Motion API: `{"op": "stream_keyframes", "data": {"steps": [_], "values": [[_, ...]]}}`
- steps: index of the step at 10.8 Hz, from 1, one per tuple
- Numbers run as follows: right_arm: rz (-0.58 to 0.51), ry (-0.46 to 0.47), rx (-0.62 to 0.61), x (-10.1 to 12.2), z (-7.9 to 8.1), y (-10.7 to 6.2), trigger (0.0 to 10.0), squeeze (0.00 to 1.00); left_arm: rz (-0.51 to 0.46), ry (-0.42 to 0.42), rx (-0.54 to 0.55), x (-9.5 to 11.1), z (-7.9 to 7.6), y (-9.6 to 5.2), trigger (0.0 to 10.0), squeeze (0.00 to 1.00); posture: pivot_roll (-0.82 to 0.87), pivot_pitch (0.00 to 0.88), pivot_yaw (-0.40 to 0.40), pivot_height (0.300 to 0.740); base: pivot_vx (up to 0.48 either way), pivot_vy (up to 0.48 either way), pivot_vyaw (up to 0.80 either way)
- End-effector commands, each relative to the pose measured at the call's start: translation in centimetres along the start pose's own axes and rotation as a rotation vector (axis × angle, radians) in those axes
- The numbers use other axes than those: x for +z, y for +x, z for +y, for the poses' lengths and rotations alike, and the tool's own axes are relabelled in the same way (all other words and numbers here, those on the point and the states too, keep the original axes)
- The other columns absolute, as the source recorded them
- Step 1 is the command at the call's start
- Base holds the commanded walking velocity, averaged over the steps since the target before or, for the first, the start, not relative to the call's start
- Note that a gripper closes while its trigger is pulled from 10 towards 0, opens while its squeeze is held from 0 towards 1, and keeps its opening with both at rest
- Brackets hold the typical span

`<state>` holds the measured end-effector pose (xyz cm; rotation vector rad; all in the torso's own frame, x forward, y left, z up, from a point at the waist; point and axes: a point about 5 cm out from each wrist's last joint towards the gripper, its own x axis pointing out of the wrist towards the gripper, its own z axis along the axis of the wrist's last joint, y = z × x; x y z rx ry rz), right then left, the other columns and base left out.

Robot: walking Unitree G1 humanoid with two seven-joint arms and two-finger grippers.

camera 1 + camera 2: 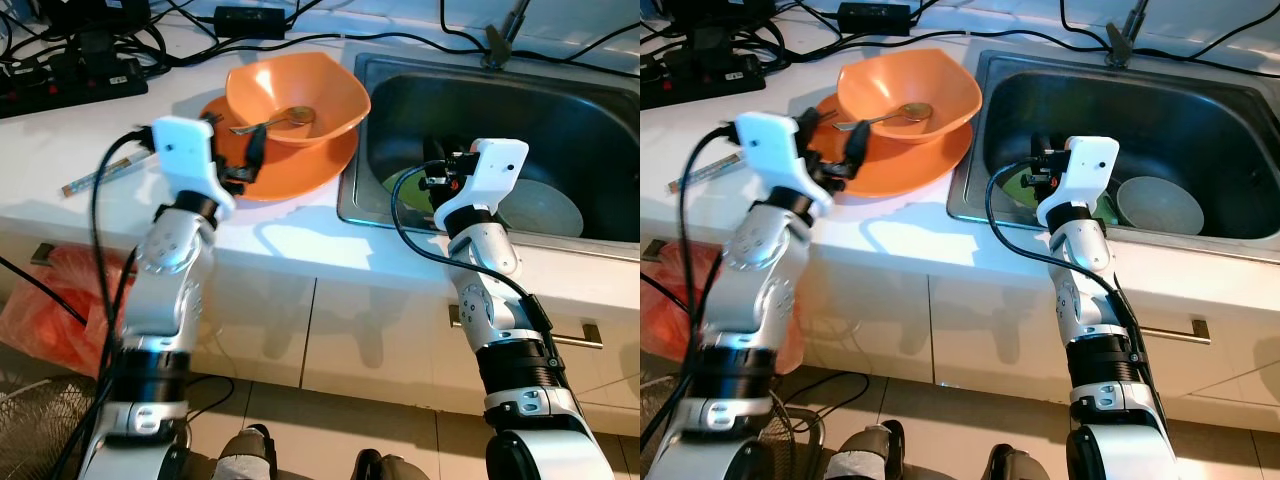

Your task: Kitchen organization

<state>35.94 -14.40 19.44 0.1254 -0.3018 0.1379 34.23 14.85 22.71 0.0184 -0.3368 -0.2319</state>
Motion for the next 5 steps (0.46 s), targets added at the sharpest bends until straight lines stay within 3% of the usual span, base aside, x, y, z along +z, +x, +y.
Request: {"op": "stream_keyframes", "data": {"steps": [1, 5], "values": [[-0.028, -0.002, -0.008, 0.51, -0.22, -0.13, 10.0, 0.0, -0.009, -0.015, -0.033, -0.05, -0.57, 0.22, 10.0, 0.0, 0.21, 0.151, -0.033, 0.74, 0.0, 0.0, 0.0], [-0.029, 0.0, -0.011, 0.58, -0.24, -0.05, 10.0, 0.0, -0.007, -0.006, -0.059, -0.34, -1.11, 0.55, 10.0, 0.0, 0.21, 0.149, -0.034, 0.74, 0.0, 0.0, 0.0]]}}
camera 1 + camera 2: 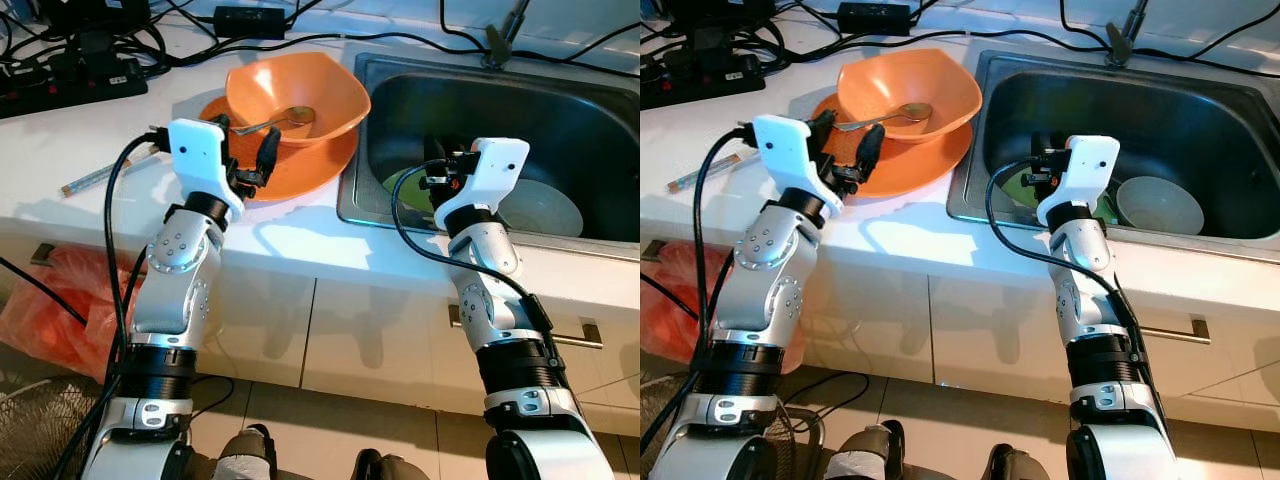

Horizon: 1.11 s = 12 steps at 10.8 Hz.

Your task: Kitchen organization

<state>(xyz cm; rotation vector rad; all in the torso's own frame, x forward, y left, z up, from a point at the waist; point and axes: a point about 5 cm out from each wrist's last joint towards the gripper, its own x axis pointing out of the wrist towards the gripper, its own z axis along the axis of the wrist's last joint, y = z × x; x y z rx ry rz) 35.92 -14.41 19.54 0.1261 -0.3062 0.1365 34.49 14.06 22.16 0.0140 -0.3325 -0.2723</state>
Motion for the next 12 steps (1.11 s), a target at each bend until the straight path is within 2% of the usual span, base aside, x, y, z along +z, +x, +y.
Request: {"op": "stream_keyframes", "data": {"steps": [1, 2, 3, 5, 7, 12], "values": [[-0.025, 0.0, -0.011, 0.46, -0.24, -0.05, 10.0, 0.0, -0.008, 0.003, -0.027, 0.14, -0.55, 0.33, 4.9, 0.0, 0.21, 0.149, -0.034, 0.74, 0.0, 0.0, 0.0], [-0.024, 0.0, -0.012, 0.44, -0.25, -0.06, 10.0, 0.0, -0.01, 0.004, -0.028, 0.14, -0.61, 0.36, 1.7, 0.0, 0.21, 0.147, -0.035, 0.74, 0.0, 0.0, 0.0], [-0.024, 0.0, -0.012, 0.43, -0.25, -0.06, 10.0, 0.0, -0.012, 0.005, -0.028, 0.16, -0.61, 0.39, 0.8, 0.0, 0.21, 0.148, -0.033, 0.74, 0.0, 0.0, 0.0], [-0.021, 0.002, -0.013, 0.38, -0.26, -0.04, 10.0, 0.0, -0.013, 0.009, -0.031, 0.19, -0.63, 0.47, 1.1, 0.0, 0.21, 0.147, -0.033, 0.74, 0.0, 0.0, 0.0], [-0.022, 0.003, -0.013, 0.39, -0.25, -0.04, 10.0, 0.0, -0.012, 0.012, -0.032, 0.2, -0.65, 0.47, 0.2, 0.0, 0.21, 0.147, -0.033, 0.74, 0.0, 0.0, 0.0], [-0.022, 0.004, -0.012, 0.33, -0.21, -0.04, 10.0, 0.0, -0.015, 0.014, -0.036, 0.14, -0.72, 0.48, 0.0, 0.0, 0.21, 0.138, -0.032, 0.74, 0.0, 0.0, 0.0]]}}
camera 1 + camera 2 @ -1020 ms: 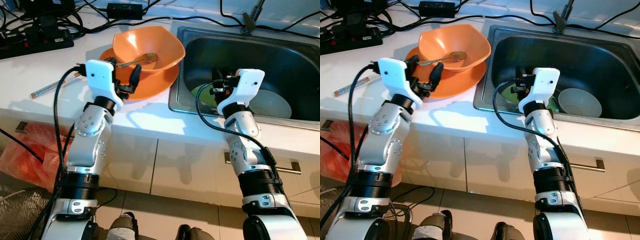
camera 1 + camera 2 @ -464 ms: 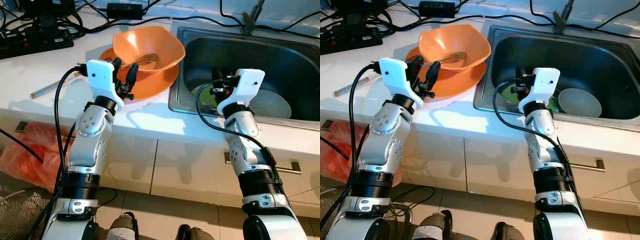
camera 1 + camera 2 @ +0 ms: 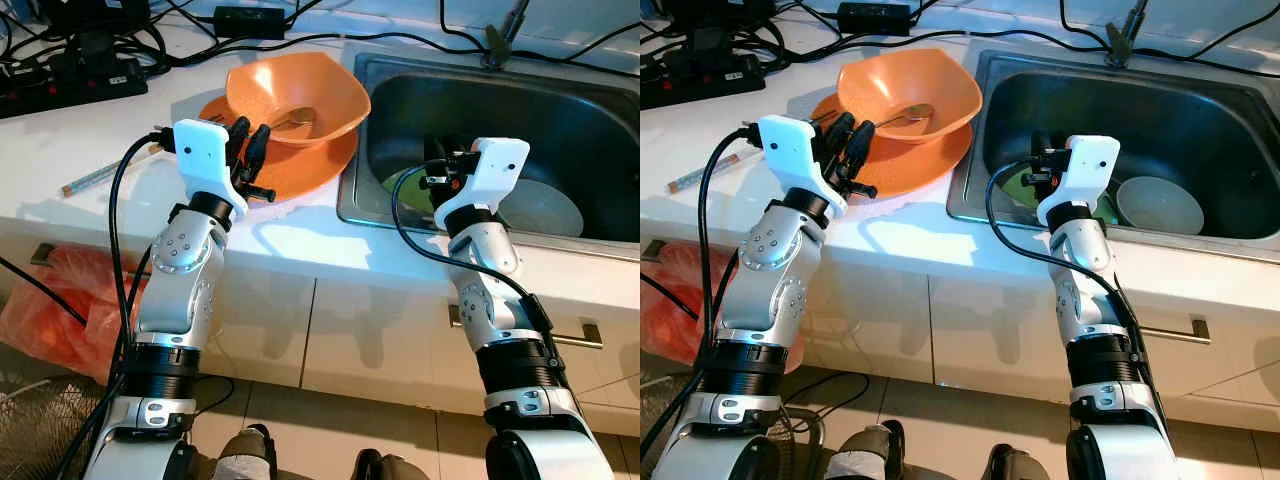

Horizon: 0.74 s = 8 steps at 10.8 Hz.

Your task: Kitchen organization

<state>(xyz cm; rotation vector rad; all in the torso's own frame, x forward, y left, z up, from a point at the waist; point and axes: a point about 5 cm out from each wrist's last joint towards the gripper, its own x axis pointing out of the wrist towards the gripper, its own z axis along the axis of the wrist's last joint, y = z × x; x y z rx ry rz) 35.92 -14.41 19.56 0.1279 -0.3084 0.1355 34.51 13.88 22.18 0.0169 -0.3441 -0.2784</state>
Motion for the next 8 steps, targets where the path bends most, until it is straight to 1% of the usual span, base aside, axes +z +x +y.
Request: {"op": "stream_keyframes", "data": {"steps": [1, 3, 6, 8], "values": [[-0.02, 0.002, -0.012, 0.3, -0.3, 0.0, 10.0, 0.0, -0.006, 0.01, -0.03, 0.2, -0.6, 0.4, 0.0, 0.0, 0.21, 0.135, -0.032, 0.74, 0.0, 0.0, 0.0], [-0.019, 0.002, -0.011, 0.3, -0.3, -0.1, 10.0, 0.0, -0.013, 0.01, -0.031, 0.3, -0.6, 0.5, 0.0, 0.0, 0.21, 0.132, -0.033, 0.74, 0.0, 0.0, 0.0], [-0.02, 0.002, -0.008, 0.3, -0.2, 0.0, 10.0, 0.0, -0.047, -0.016, -0.03, 1.0, -0.8, 0.7, 0.0, 0.0, 0.21, 0.132, -0.037, 0.74, 0.0, 0.0, 0.0], [-0.019, -0.001, -0.009, 0.3, -0.2, 0.1, 10.0, 0.0, -0.122, -0.088, -0.033, 2.3, -1.0, 0.8, 0.0, 0.0, 0.21, 0.138, -0.038, 0.74, 0.0, 0.0, 0.0]]}}
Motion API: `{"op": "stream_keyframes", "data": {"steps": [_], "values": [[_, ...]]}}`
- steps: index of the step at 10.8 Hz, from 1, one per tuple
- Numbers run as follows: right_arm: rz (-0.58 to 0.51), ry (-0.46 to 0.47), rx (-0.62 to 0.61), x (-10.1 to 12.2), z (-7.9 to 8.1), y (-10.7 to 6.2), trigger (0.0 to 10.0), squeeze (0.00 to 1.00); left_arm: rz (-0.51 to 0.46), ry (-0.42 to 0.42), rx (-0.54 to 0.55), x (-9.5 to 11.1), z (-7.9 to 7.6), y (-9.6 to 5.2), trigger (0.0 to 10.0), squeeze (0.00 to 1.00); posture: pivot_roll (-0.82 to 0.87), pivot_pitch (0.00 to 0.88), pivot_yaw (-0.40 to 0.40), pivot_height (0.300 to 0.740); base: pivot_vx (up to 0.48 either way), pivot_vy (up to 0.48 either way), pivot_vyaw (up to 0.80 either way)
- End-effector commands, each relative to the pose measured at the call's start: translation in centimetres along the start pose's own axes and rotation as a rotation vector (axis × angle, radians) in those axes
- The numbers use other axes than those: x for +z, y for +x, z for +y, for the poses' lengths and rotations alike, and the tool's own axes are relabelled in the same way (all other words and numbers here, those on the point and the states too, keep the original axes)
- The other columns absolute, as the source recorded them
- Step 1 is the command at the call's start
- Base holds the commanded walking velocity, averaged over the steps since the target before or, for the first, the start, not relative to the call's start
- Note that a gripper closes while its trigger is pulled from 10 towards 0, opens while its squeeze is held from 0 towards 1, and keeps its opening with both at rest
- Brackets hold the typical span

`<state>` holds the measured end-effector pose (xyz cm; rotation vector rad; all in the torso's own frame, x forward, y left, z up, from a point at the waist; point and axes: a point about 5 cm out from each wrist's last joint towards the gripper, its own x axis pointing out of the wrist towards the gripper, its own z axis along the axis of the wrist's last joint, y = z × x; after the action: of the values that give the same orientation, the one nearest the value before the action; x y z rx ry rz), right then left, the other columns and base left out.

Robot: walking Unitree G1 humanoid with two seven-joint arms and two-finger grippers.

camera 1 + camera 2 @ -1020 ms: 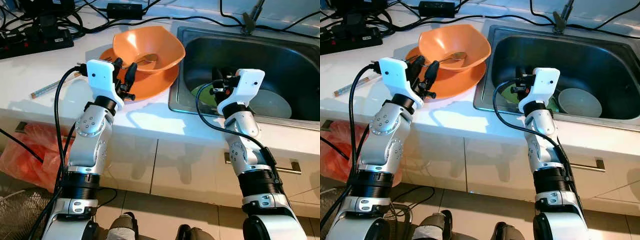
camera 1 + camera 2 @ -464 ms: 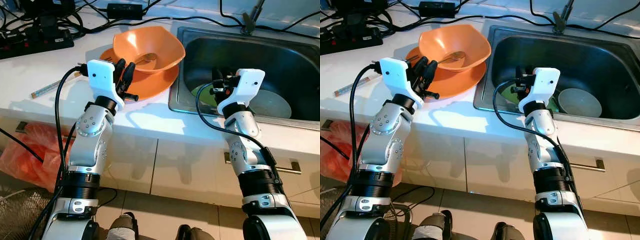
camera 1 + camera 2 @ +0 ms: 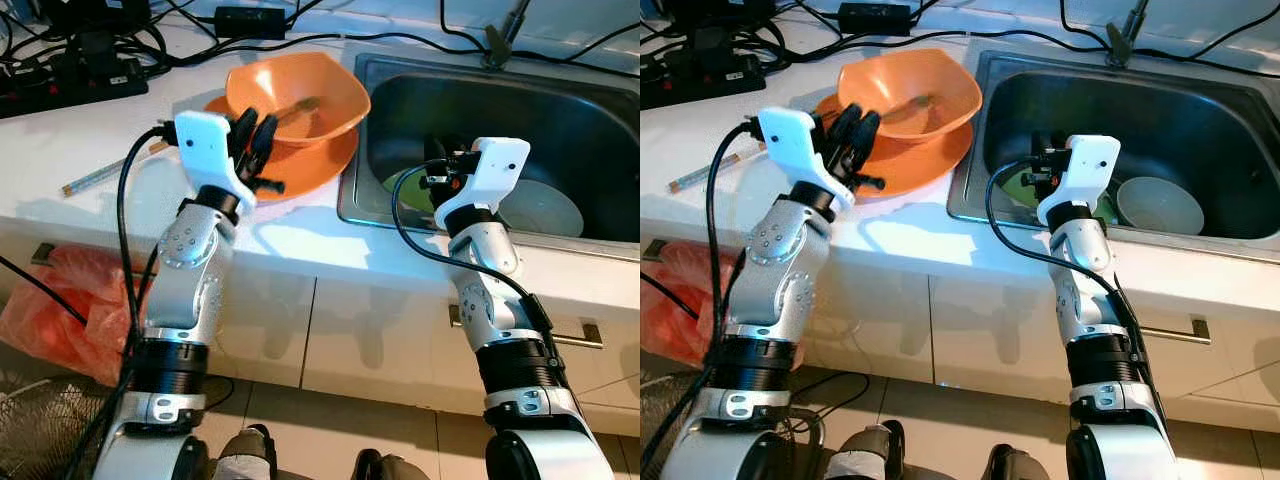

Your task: Kitchen organization

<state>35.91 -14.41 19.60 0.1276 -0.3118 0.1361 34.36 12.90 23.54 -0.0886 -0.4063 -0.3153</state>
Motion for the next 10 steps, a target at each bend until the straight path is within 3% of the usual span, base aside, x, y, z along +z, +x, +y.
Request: {"op": "stream_keyframes", "data": {"steps": [1, 2, 4, 7, 10], "values": [[-0.015, 0.0, -0.009, 0.3, -0.2, 0.1, 10.0, 0.0, -0.069, 0.001, -0.017, 1.5, -0.3, 0.4, 0.0, 0.0, 0.21, 0.138, -0.038, 0.74, 0.0, 0.0, 0.0], [-0.016, 0.001, -0.009, 0.3, -0.2, 0.1, 10.0, 0.0, -0.12, -0.013, -0.012, 2.6, -0.4, 0.6, 10.0, 0.0, 0.21, 0.139, -0.039, 0.74, 0.0, 0.0, 0.0], [-0.017, 0.001, -0.01, 0.3, -0.2, 0.1, 10.0, 0.0, -0.191, -0.067, 0.0, 4.1, -0.3, 0.9, 10.0, 0.0, 0.21, 0.137, -0.039, 0.74, 0.0, 0.0, 0.0], [-0.018, 0.031, -0.011, 0.4, -0.1, 0.2, 10.0, 0.0, -0.217, -0.129, -0.127, 5.2, -2.7, 1.2, 10.0, 0.0, 0.21, 0.138, -0.04, 0.74, 0.0, 0.0, 0.0], [-0.044, 0.219, -0.061, 1.4, -0.7, 0.7, 10.0, 0.0, -0.195, -0.168, -0.244, 5.0, -5.2, 1.3, 10.0, 0.0, 0.21, 0.138, -0.038, 0.74, 0.0, 0.0, 0.0]]}}
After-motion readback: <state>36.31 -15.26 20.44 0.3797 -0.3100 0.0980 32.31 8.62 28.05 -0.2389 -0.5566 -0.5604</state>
